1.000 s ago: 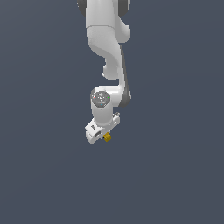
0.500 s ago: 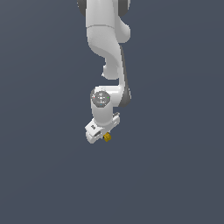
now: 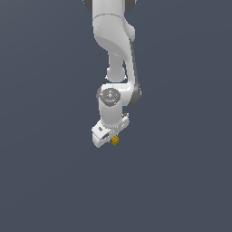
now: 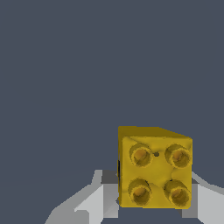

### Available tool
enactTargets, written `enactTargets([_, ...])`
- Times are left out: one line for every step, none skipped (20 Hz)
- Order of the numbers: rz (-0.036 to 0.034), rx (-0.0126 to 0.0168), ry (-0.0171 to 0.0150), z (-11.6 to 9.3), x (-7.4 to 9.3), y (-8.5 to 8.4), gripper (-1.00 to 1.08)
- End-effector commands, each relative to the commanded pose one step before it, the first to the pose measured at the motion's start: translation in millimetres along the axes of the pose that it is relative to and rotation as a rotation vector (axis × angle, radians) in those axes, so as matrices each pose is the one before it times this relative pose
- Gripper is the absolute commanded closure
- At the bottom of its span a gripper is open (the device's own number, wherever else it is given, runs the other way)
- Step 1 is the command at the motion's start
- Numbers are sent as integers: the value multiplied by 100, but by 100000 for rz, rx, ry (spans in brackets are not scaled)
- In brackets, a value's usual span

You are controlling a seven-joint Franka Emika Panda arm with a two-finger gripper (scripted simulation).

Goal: Pick up the object and move it to a goal position.

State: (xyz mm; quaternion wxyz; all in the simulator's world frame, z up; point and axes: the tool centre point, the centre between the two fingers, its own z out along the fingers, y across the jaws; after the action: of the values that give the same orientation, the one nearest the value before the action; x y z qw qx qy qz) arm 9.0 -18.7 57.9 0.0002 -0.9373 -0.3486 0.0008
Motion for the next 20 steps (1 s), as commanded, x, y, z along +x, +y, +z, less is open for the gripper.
enactTargets([-71,-102,121,-1834,1052,-513,108])
enactTargets([0,0,0,-816,464,-232,108])
enactTargets([0,0,0,-864,493,-245,108])
enactTargets([-64,-25,-9,-912,546,-288,108])
enactTargets([0,0,0,-938,538,-263,108])
enactTargets([0,0,0,-959,552,-267,108])
enactTargets([0,0,0,-973,562,-270,108])
enactTargets([0,0,0,-983,569,-271,108])
enactTargets([0,0,0,-989,575,-270,108])
enactTargets([0,0,0,-992,579,-269,108])
enactTargets([0,0,0,-992,583,-267,108])
enactTargets([0,0,0,-990,585,-264,108])
enactTargets([-4,59,35,-983,581,-253,108])
enactTargets([0,0,0,-981,587,-257,108])
enactTargets([0,0,0,-974,586,-253,108])
enactTargets([0,0,0,-939,569,-241,108])
enactTargets([0,0,0,-875,535,-222,108])
enactTargets([0,0,0,-814,501,-204,108])
enactTargets([0,0,0,-754,468,-186,108])
enactTargets([0,0,0,-696,436,-169,108])
